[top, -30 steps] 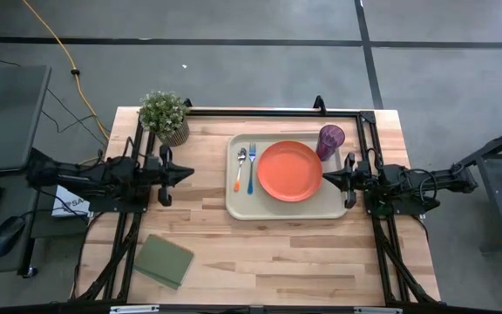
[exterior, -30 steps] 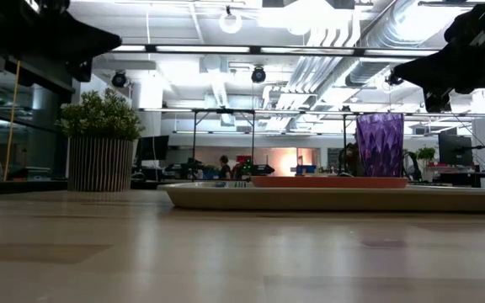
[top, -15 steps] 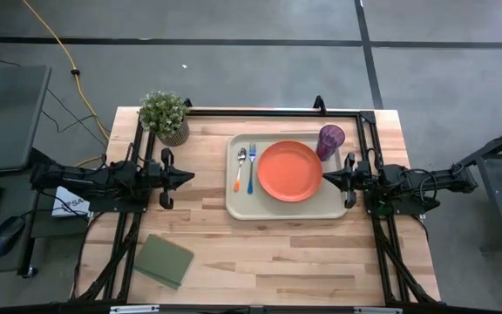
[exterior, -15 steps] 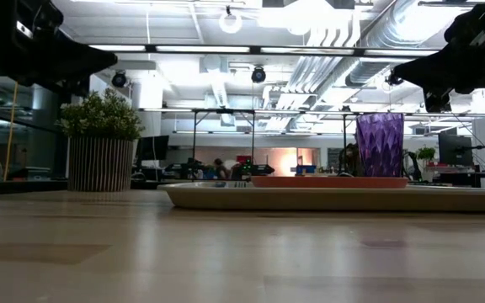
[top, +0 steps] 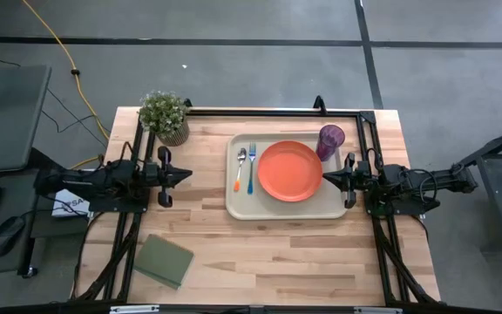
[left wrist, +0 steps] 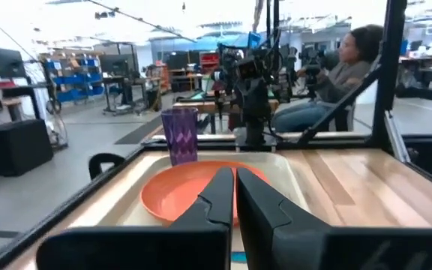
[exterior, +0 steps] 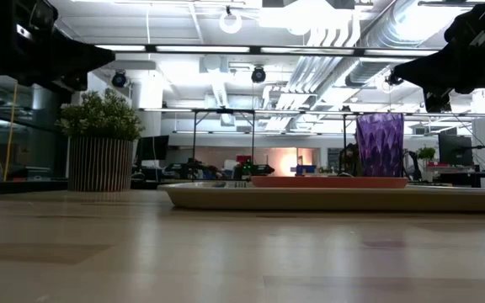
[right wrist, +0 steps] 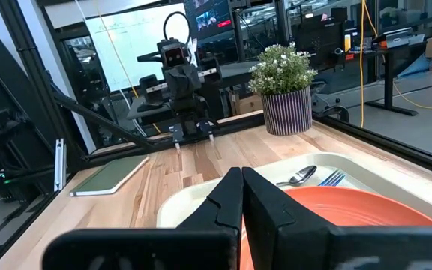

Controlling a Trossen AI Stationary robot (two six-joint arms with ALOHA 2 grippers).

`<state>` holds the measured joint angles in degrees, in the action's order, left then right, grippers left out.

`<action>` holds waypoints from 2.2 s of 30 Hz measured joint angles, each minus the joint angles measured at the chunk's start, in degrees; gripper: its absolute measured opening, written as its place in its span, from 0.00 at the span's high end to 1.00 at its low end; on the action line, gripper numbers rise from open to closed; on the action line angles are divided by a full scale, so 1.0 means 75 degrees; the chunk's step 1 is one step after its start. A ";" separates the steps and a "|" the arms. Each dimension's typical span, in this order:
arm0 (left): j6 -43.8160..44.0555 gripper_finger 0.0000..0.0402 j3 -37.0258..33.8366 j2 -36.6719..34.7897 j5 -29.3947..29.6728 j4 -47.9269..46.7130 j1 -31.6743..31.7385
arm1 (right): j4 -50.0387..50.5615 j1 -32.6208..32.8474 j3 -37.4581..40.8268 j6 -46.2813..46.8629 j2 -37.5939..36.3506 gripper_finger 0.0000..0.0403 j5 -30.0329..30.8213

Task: Pick and place plate/cup/fork/spoon on tray
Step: Return to Home Position

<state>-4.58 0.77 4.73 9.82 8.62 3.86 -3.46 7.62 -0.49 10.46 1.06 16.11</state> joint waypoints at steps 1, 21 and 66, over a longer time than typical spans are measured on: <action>0.0094 1.00 0.0001 -0.0197 -0.0103 -0.0252 0.0042 | 0.0000 0.0000 0.0000 0.0000 0.0000 1.00 -0.0002; -0.0210 1.00 0.0036 -0.0445 -0.0812 -0.1115 0.0183 | -0.0003 0.0000 0.0003 -0.0003 0.0008 1.00 0.0003; -0.0199 1.00 0.0030 -0.0445 -0.0804 -0.1107 0.0182 | -0.0003 -0.0001 0.0003 -0.0003 0.0009 1.00 0.0000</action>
<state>-6.08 0.99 1.39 3.79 0.32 5.22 -3.49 7.61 -0.47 10.44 1.13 16.11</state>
